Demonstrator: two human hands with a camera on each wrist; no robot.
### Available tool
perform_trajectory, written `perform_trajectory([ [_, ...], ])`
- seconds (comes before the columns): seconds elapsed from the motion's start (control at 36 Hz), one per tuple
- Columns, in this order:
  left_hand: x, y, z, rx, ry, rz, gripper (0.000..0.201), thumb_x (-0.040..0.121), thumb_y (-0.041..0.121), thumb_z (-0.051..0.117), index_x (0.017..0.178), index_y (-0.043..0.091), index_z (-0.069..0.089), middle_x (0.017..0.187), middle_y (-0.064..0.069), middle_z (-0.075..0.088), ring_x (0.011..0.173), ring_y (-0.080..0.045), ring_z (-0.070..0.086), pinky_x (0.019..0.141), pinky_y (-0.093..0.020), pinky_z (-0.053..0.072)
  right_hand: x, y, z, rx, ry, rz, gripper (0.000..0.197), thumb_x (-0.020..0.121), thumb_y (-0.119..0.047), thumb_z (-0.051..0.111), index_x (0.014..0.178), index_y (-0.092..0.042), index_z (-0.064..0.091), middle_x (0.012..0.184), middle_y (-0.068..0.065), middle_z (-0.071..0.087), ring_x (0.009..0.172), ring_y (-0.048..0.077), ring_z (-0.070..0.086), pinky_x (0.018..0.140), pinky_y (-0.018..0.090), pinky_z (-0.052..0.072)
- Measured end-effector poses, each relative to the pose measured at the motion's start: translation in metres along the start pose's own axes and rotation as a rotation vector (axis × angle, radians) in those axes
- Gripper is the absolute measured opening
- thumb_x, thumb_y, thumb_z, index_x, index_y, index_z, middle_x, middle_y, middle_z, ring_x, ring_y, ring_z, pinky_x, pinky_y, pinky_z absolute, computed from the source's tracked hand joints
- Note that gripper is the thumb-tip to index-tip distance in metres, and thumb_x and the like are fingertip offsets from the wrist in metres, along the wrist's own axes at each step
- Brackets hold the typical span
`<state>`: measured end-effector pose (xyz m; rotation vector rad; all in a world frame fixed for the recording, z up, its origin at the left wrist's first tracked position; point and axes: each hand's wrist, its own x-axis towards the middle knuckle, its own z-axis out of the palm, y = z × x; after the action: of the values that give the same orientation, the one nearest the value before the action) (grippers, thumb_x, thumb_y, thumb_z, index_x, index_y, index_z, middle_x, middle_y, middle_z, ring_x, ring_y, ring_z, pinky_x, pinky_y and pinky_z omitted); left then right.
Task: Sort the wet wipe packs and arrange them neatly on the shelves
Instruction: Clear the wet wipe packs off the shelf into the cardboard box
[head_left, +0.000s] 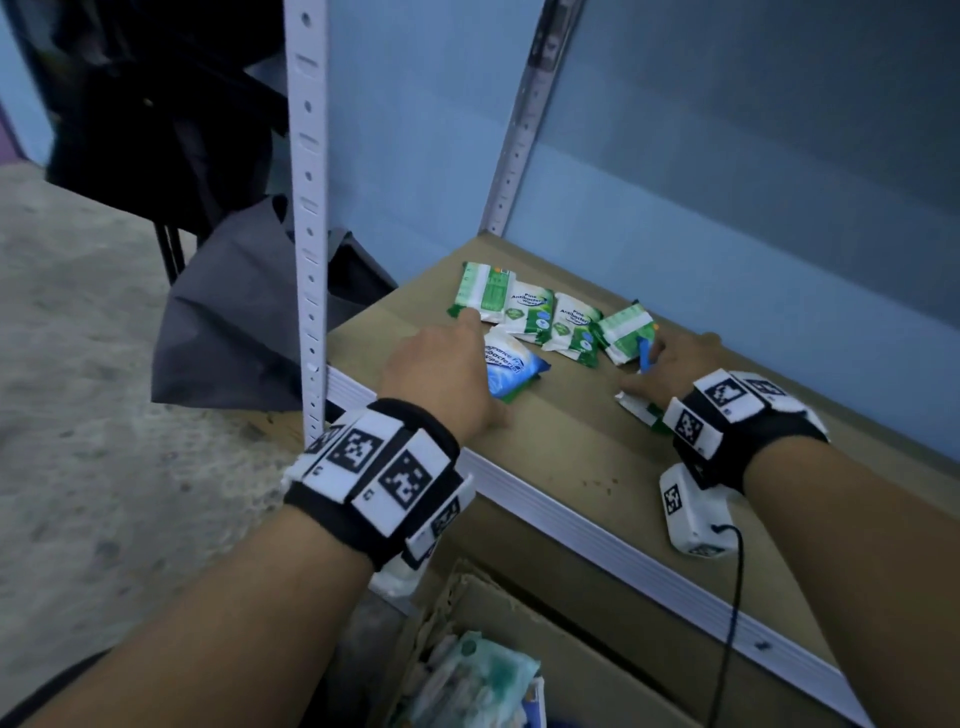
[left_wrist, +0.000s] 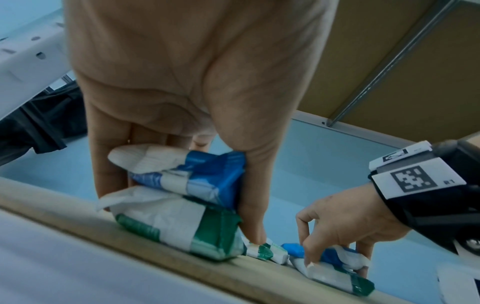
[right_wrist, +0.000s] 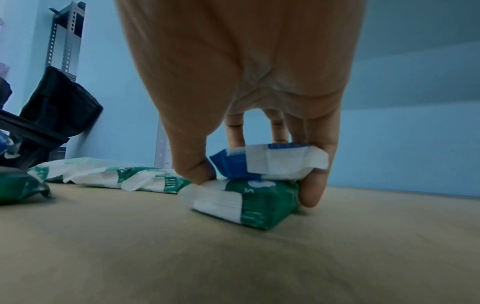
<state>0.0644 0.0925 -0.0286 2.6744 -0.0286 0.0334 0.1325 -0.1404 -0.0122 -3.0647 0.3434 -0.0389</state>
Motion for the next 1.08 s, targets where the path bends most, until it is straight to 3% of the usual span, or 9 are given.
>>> perform_trajectory([
  [0.08,0.002,0.0,0.0,0.017,-0.003,0.001,0.07,0.073,0.044,0.081,0.125,0.018,0.042,0.11,-0.006,0.061,0.101,-0.028,0.059,0.07,-0.032,0.038,-0.003,0.006,-0.002,0.012,-0.03,0.01,0.042,0.072,-0.031,0.081,0.102,-0.017,0.054,0.075,-0.003,0.037,0.077,0.024,0.052,0.071,0.03,0.045],
  [0.17,0.003,-0.002,0.001,-0.001,0.0,-0.001,0.068,0.075,0.04,0.08,0.126,0.018,0.042,0.113,-0.007,0.061,0.104,-0.028,0.058,0.071,-0.032,0.039,-0.008,0.014,-0.002,-0.009,-0.027,-0.005,0.043,0.071,-0.032,0.081,0.103,-0.021,0.054,0.085,-0.001,0.043,0.078,0.022,0.05,0.067,0.03,0.04],
  [0.25,0.003,-0.005,0.003,-0.032,0.005,-0.006,0.064,0.075,0.036,0.08,0.124,0.017,0.043,0.113,-0.007,0.061,0.103,-0.029,0.058,0.072,-0.032,0.04,-0.016,0.023,0.001,-0.01,-0.021,-0.015,0.041,0.071,-0.032,0.08,0.102,-0.025,0.054,0.104,0.005,0.045,0.084,0.022,0.049,0.07,0.029,0.037],
  [0.47,-0.002,-0.007,0.004,-0.076,0.025,-0.018,0.08,0.062,0.048,0.088,0.123,0.02,0.044,0.114,-0.007,0.053,0.102,-0.028,0.056,0.077,-0.033,0.04,-0.041,0.039,0.003,0.036,-0.058,-0.039,0.035,0.07,-0.03,0.079,0.094,-0.032,0.054,0.115,0.001,0.046,0.089,0.019,0.048,0.076,0.029,0.036],
  [0.67,-0.013,-0.008,0.005,-0.055,0.073,0.045,0.071,0.068,0.045,0.083,0.121,0.019,0.044,0.102,-0.005,0.061,0.094,-0.029,0.058,0.068,-0.033,0.039,-0.076,0.047,0.008,0.091,-0.009,-0.078,0.034,0.074,-0.031,0.077,0.099,-0.03,0.054,0.126,0.001,0.042,0.094,0.02,0.05,0.081,0.027,0.037],
  [0.78,-0.021,-0.01,0.006,-0.071,0.089,0.071,0.069,0.066,0.042,0.083,0.12,0.023,0.045,0.096,-0.003,0.06,0.09,-0.027,0.057,0.066,-0.033,0.04,-0.098,0.054,0.007,0.192,0.012,-0.104,0.032,0.072,-0.03,0.082,0.088,-0.027,0.055,0.123,0.003,0.046,0.099,0.022,0.052,0.08,0.027,0.037],
  [0.89,-0.033,-0.008,0.008,-0.089,0.082,0.099,0.067,0.064,0.042,0.085,0.117,0.024,0.047,0.091,-0.002,0.059,0.089,-0.027,0.057,0.067,-0.035,0.043,-0.121,0.064,0.002,0.231,0.011,-0.123,0.032,0.07,-0.017,0.083,0.082,-0.027,0.056,0.12,0.003,0.048,0.099,0.023,0.053,0.079,0.028,0.038],
  [1.08,-0.058,-0.003,0.012,-0.075,0.101,0.173,0.065,0.066,0.043,0.084,0.118,0.024,0.049,0.091,-0.002,0.057,0.085,-0.025,0.053,0.062,-0.033,0.032,-0.174,0.081,0.003,0.275,0.078,-0.109,0.03,0.065,-0.019,0.081,0.086,-0.025,0.06,0.086,-0.011,0.038,0.08,0.02,0.047,0.075,0.033,0.042],
])
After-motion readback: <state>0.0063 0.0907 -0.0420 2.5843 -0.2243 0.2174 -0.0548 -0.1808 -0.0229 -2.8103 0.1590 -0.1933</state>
